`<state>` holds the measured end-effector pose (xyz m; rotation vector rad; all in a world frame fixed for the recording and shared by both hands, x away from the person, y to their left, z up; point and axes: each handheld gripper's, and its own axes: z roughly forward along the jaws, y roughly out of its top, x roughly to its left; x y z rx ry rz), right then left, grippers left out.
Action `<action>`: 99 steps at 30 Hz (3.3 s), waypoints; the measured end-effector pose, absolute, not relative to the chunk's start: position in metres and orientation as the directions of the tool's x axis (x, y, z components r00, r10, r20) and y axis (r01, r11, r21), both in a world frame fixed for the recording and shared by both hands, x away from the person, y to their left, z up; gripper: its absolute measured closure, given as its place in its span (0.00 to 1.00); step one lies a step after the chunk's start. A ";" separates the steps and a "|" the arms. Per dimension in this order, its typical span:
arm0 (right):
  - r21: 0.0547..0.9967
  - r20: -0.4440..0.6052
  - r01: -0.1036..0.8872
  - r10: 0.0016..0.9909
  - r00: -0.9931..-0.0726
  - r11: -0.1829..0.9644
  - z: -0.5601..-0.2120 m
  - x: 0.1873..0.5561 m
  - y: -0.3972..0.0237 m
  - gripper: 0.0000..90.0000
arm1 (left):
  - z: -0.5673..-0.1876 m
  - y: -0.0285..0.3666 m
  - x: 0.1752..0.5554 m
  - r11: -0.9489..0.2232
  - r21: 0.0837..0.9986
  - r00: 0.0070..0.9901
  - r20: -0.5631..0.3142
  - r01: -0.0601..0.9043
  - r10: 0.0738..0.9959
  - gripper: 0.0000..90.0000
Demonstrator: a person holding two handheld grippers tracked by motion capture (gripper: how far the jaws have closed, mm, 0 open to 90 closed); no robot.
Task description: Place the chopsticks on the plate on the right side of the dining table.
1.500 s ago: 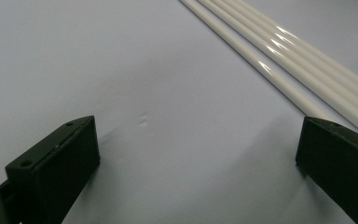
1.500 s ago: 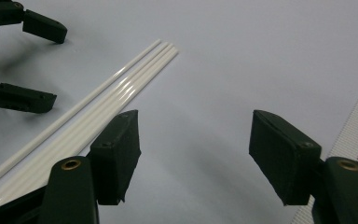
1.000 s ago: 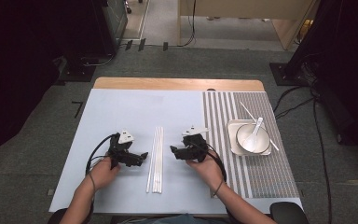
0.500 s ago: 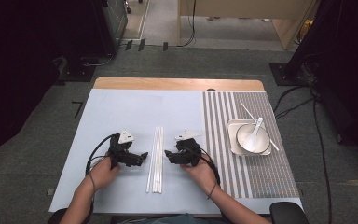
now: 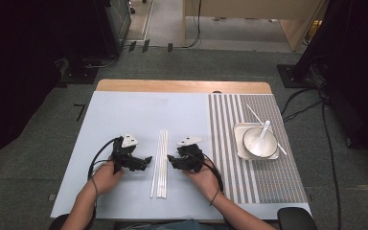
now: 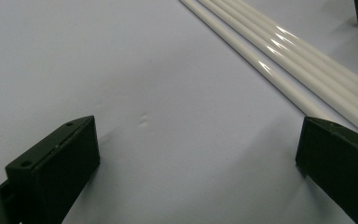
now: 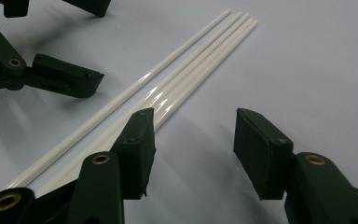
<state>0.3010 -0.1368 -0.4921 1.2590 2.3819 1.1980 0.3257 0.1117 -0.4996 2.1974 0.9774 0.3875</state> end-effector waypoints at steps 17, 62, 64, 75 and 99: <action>0.743 0.183 0.583 0.739 -0.649 0.328 -0.496 0.294 -0.125 0.61 | -0.500 0.112 0.326 -0.478 0.697 0.672 -0.007 0.534 0.740 0.00; 0.731 0.087 0.546 0.736 -0.671 0.411 -0.494 0.290 -0.120 0.84 | -0.500 0.112 0.326 -0.478 0.697 0.672 -0.007 0.534 0.740 0.00; 0.730 0.089 0.548 0.738 -0.668 0.409 -0.494 0.291 -0.121 0.85 | -0.500 0.112 0.326 -0.478 0.697 0.672 -0.006 0.534 0.740 0.00; 0.727 0.083 0.550 0.742 -0.665 0.412 -0.492 0.293 -0.126 0.89 | -0.500 0.112 0.326 -0.478 0.698 0.672 -0.007 0.534 0.740 0.00; 0.719 0.098 0.582 0.774 -0.626 0.380 -0.492 0.305 -0.142 0.92 | -0.500 0.112 0.326 -0.476 0.698 0.671 -0.008 0.534 0.741 0.00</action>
